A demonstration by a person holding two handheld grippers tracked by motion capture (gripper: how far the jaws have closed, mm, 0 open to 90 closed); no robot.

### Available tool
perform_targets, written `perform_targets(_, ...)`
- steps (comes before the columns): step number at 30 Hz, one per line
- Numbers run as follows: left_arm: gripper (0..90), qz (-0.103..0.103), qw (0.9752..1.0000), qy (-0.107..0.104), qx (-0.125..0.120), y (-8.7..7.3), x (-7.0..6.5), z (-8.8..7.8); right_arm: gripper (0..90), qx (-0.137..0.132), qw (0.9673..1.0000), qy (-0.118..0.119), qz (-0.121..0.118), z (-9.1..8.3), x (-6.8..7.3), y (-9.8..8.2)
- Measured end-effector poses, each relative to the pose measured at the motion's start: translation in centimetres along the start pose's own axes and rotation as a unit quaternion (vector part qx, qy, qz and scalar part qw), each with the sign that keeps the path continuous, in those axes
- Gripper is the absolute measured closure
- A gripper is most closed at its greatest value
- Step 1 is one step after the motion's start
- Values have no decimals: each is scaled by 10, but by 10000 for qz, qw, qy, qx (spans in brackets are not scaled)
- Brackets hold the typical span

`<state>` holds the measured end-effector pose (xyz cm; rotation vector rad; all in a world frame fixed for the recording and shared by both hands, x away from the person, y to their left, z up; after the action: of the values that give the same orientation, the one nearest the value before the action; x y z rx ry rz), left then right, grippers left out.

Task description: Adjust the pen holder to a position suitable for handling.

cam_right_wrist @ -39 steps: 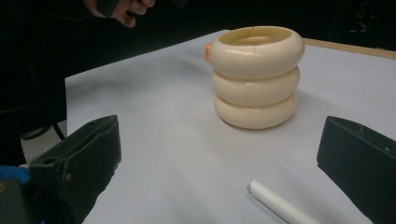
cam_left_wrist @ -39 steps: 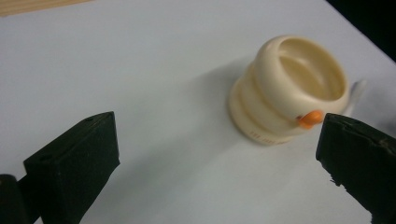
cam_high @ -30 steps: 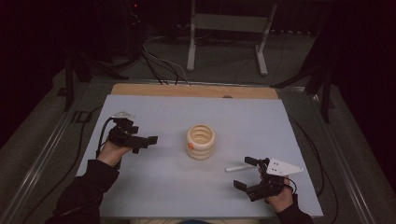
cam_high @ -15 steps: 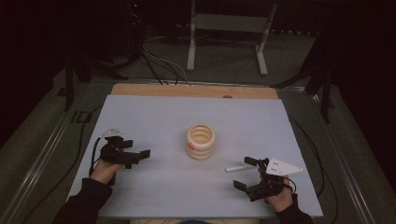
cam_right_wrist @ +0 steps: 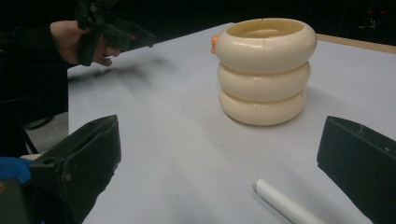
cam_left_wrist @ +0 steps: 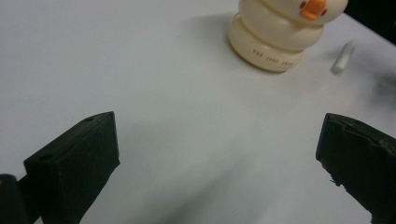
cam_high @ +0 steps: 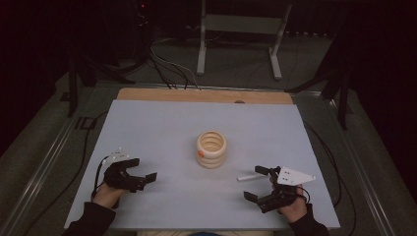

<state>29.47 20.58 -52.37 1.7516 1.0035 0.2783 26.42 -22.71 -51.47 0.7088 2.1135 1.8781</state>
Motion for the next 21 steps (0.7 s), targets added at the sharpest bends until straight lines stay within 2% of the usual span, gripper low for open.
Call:
perform_targets(7,0,152,9995,-24,-291,-7,0,-8,0,-91,9999,-26,95,-1,-3,3)
perform_targets(11,0,234,9994,-27,-264,-9,0,-6,0,-187,9997,-127,-95,-3,-4,6)
perform_targets(14,0,288,9992,-59,-278,-9,-2,-5,0,-199,9998,-73,-44,-3,-4,7)
perform_targets(19,0,321,9991,-77,-279,-9,-3,-4,0,-159,9998,-81,-89,-3,-6,9)
perform_targets(21,0,345,9991,-69,-253,-9,-3,-3,0,-215,9998,-57,-15,-3,-8,12)
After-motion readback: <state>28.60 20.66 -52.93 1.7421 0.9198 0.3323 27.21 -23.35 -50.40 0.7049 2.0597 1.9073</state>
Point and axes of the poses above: each handheld gripper's, and its own axes: z roughly forward along the jaws, y roughly out of its top, x roughly to its left, the point moved 4 cm from there along z, roughly forward along the jaws, and after that the axes turned 9 degrees about -x, right-handed, at the moved point
